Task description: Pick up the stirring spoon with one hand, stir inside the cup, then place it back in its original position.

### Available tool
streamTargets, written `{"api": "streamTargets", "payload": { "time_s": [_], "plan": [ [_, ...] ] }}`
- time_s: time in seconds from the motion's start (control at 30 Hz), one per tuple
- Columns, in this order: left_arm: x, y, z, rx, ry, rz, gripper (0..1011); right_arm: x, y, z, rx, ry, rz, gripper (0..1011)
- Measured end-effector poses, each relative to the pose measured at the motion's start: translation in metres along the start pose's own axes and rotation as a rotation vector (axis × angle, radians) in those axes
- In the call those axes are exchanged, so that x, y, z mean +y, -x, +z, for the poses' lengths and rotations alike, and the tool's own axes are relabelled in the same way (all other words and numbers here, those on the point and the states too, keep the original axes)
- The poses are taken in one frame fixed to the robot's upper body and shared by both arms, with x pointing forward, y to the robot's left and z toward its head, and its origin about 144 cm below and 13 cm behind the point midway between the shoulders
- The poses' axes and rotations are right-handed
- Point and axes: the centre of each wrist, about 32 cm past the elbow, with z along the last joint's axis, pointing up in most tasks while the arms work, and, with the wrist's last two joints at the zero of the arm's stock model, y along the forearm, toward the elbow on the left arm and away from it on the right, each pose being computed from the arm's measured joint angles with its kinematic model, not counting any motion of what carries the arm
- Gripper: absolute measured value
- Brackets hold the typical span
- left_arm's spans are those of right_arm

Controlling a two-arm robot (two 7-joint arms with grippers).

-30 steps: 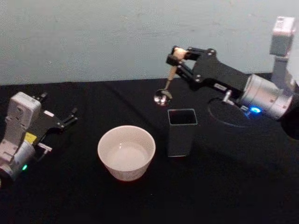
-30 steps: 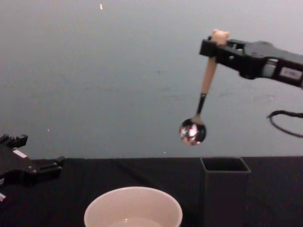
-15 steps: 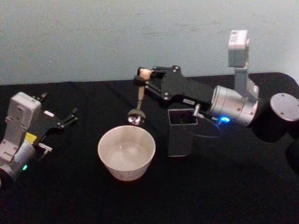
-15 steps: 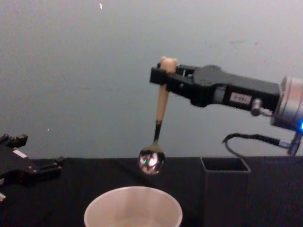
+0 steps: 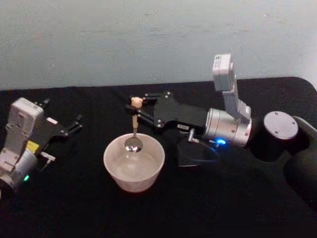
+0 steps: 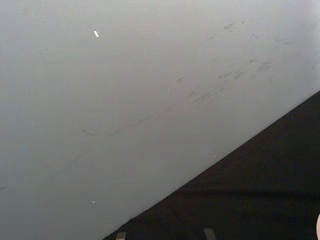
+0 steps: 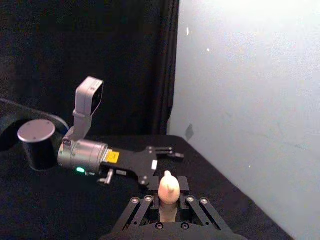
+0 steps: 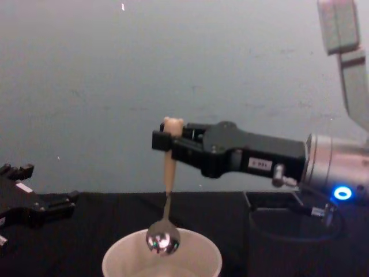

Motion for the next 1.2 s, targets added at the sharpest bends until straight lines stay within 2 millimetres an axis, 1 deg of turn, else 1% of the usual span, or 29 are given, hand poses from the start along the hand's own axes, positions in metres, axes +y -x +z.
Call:
{"api": "streamTargets", "payload": {
  "time_s": [0.23,0.6,0.97,1.2],
  "plan": [
    [0.000,0.000,0.000,0.000,0.000,0.000,1001,0.004,0.002,-0.018,-0.016,0.012,0.007,211],
    [0.000,0.000,0.000,0.000,0.000,0.000,1001,0.005,0.003,-0.036,-0.009,0.048,0.002,211],
    [0.000,0.000,0.000,0.000,0.000,0.000,1001,0.002,0.006,-0.040,0.007,0.054,-0.002,211],
    [0.000,0.000,0.000,0.000,0.000,0.000,1001,-0.006,0.007,-0.038,0.003,0.058,-0.023,211]
  ]
}}
